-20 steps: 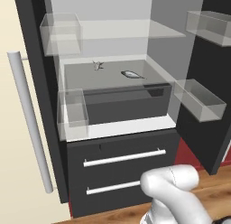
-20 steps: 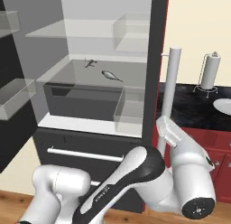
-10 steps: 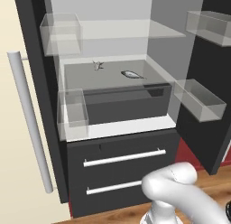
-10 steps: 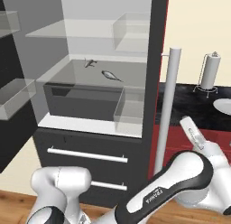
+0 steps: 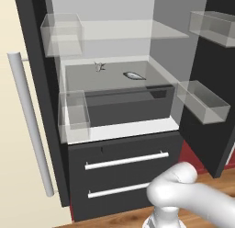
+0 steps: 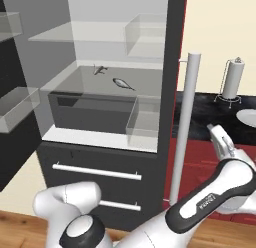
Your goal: Place the fish on the counter behind the older fish on the same shelf of the fridge to maintain FIFO order. Close the fridge door when finished.
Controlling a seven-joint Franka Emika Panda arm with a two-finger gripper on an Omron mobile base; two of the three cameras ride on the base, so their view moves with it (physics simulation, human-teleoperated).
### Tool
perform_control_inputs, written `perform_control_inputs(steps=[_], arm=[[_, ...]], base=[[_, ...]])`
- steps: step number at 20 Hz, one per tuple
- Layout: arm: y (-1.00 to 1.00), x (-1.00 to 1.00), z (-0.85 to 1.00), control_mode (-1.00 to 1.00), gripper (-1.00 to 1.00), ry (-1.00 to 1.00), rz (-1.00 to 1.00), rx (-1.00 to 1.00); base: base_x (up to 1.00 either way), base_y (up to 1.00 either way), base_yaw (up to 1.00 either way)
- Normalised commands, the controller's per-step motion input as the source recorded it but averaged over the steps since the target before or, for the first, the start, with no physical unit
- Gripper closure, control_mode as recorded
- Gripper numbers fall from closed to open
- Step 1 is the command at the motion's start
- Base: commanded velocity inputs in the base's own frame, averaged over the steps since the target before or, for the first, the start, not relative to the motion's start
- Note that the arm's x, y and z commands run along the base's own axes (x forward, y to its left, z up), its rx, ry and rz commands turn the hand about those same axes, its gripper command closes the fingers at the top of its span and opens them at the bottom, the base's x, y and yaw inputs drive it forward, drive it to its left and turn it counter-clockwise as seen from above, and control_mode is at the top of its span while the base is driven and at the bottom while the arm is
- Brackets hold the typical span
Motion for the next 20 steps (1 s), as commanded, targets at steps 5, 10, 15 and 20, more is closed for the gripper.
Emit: perform_control_inputs(steps=[5, 10, 15, 20], arm=[[0.0, 0.89, -0.44, -1.0, -1.0, 0.0, 0.03, 0.0], [0.08, 1.0, -0.32, -1.0, -1.0, 0.11, 0.09, 0.0], [0.26, 0.62, -0.12, -1.0, -1.0, 0.11, 0.11, -0.02], [0.56, 0.06, -0.01, -1.0, -1.0, 0.05, 0.08, -0.11]], base=[[0.0, 0.0, 0.0], [0.0, 0.0, 0.0], [0.0, 0.0, 0.0], [0.0, 0.0, 0.0]])
